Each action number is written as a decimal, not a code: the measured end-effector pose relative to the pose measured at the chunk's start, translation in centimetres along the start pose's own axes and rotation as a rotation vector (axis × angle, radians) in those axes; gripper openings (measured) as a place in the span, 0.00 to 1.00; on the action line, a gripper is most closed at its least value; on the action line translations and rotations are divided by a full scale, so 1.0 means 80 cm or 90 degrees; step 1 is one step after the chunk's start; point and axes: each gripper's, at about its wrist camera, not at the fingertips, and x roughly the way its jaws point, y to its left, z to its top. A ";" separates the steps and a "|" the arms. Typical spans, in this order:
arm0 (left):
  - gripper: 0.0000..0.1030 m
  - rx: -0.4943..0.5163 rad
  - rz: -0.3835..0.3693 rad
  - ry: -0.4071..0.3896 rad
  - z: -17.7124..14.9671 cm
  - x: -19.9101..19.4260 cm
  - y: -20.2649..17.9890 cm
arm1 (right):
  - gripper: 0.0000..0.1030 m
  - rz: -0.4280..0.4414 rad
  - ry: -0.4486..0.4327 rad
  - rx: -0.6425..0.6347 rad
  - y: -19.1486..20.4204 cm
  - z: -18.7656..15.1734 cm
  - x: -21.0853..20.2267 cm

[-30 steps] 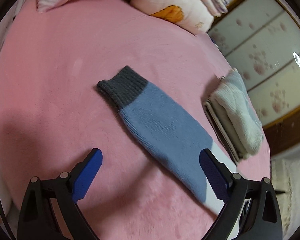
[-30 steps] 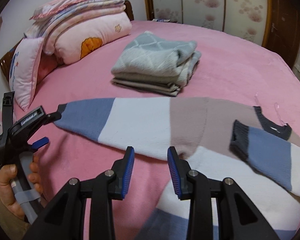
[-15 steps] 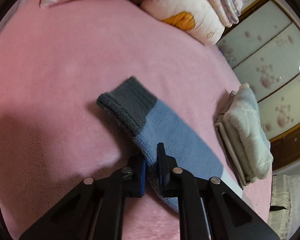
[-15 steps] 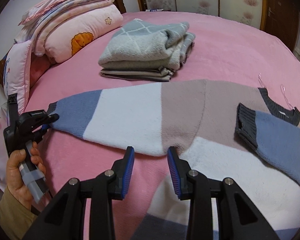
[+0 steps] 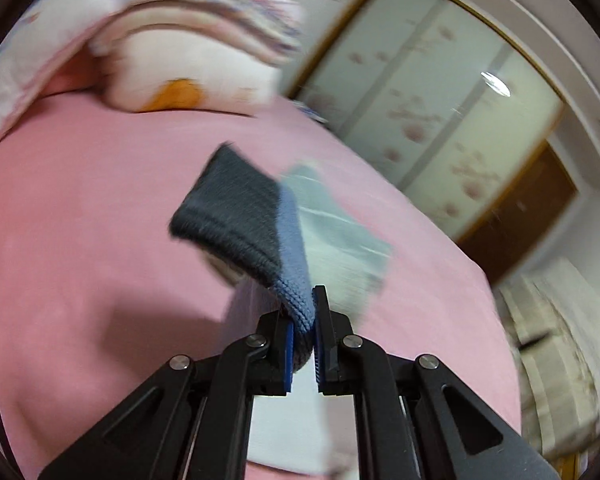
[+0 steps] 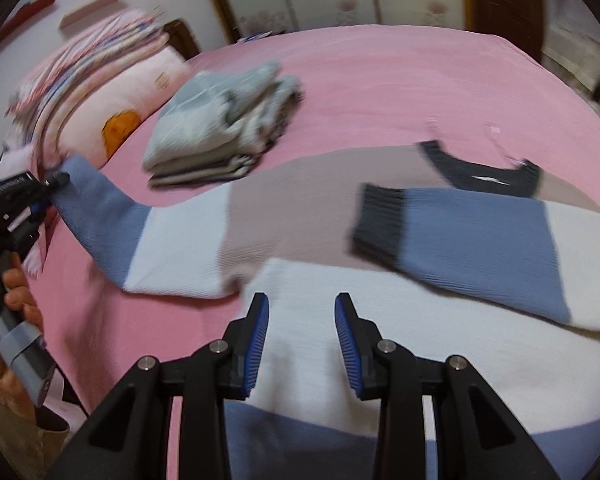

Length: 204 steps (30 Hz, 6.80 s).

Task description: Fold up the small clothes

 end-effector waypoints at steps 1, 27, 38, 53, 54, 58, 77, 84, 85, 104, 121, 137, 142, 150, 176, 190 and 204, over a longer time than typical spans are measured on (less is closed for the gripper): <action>0.06 0.019 -0.022 0.012 -0.008 0.002 -0.025 | 0.33 -0.006 -0.006 0.011 -0.014 -0.001 -0.008; 0.42 0.343 -0.078 0.229 -0.250 0.031 -0.229 | 0.34 -0.072 -0.028 0.152 -0.199 -0.049 -0.060; 0.47 0.160 0.047 0.179 -0.183 -0.012 -0.059 | 0.34 0.017 0.007 0.112 -0.166 -0.022 -0.023; 0.47 0.054 0.072 0.241 -0.184 0.039 0.027 | 0.33 0.124 0.085 0.171 -0.144 -0.001 0.072; 0.47 0.051 0.066 0.245 -0.185 0.045 0.024 | 0.23 0.121 0.085 0.155 -0.138 0.001 0.072; 0.47 0.034 0.045 0.255 -0.185 0.068 0.010 | 0.07 0.123 0.053 0.092 -0.118 0.018 0.046; 0.49 0.051 0.086 0.262 -0.193 0.126 -0.053 | 0.07 -0.040 -0.182 0.039 -0.181 0.125 -0.108; 0.45 0.103 0.110 0.252 -0.207 0.119 -0.076 | 0.07 -0.104 -0.107 0.125 -0.266 0.080 -0.067; 0.42 0.110 0.113 0.250 -0.206 0.122 -0.080 | 0.07 -0.106 -0.097 0.135 -0.275 0.074 -0.061; 0.51 0.180 0.118 0.234 -0.213 0.109 -0.065 | 0.15 -0.040 0.015 0.261 -0.329 0.012 0.011; 0.59 0.226 0.028 0.232 -0.177 0.053 -0.083 | 0.21 -0.094 -0.071 0.123 -0.260 0.028 -0.053; 0.60 0.269 0.077 0.307 -0.227 0.132 -0.099 | 0.07 -0.113 0.009 0.086 -0.259 -0.003 0.013; 0.60 0.266 0.069 0.297 -0.212 0.118 -0.106 | 0.07 -0.105 0.004 0.094 -0.255 0.006 0.000; 0.60 0.299 0.025 0.246 -0.175 0.131 -0.169 | 0.07 -0.088 -0.054 0.095 -0.249 0.047 -0.013; 0.64 0.358 0.090 0.296 -0.200 0.241 -0.193 | 0.01 -0.102 -0.004 0.136 -0.278 0.053 0.047; 0.83 0.377 -0.011 0.189 -0.170 0.055 -0.232 | 0.03 -0.101 -0.048 0.129 -0.239 0.019 -0.086; 0.97 0.408 -0.086 0.091 -0.170 -0.132 -0.264 | 0.21 -0.097 -0.145 0.074 -0.176 -0.018 -0.222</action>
